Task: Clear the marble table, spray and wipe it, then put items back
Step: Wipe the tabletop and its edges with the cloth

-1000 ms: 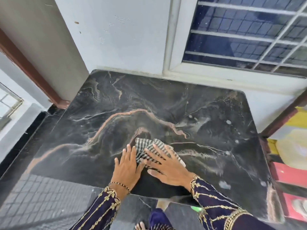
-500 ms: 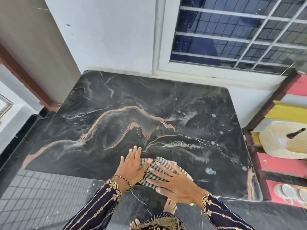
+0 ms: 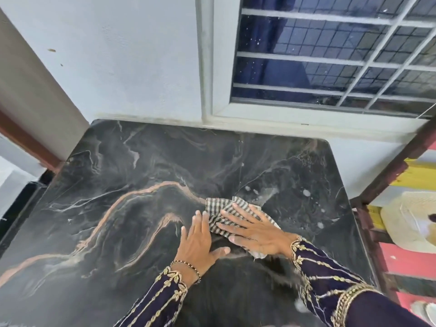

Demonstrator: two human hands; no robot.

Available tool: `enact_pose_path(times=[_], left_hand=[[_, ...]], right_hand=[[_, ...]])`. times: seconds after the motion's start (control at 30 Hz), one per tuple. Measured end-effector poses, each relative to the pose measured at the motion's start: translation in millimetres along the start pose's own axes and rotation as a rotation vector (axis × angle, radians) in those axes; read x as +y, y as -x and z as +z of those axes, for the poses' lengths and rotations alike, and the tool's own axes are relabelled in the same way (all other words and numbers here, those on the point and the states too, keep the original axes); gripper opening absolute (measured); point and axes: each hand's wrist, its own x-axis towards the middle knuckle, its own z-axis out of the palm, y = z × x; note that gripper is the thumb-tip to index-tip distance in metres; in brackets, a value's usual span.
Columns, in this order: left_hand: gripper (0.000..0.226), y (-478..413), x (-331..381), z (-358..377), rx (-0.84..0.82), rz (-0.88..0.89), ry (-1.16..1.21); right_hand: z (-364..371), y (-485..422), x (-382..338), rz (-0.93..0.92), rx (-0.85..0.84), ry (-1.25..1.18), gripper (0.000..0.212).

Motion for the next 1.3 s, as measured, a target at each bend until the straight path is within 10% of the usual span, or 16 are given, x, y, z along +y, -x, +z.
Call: enact_pose_path(times=[0.27, 0.97, 1.3], left_hand=[[0.158, -126, 36, -52, -0.120, -0.269, -0.163], [0.156, -152, 40, -52, -0.245, -0.323, -0.177], [0.139, -127, 32, -41, -0.023, -0.233, -0.067]], right_hand=[[-67, -90, 111, 0.009, 0.046, 0.036, 0.052], [-106, -112, 229, 0.266, 0.273, 0.000, 0.052], [-59, -71, 140, 0.345, 0.261, -0.074, 0.051]])
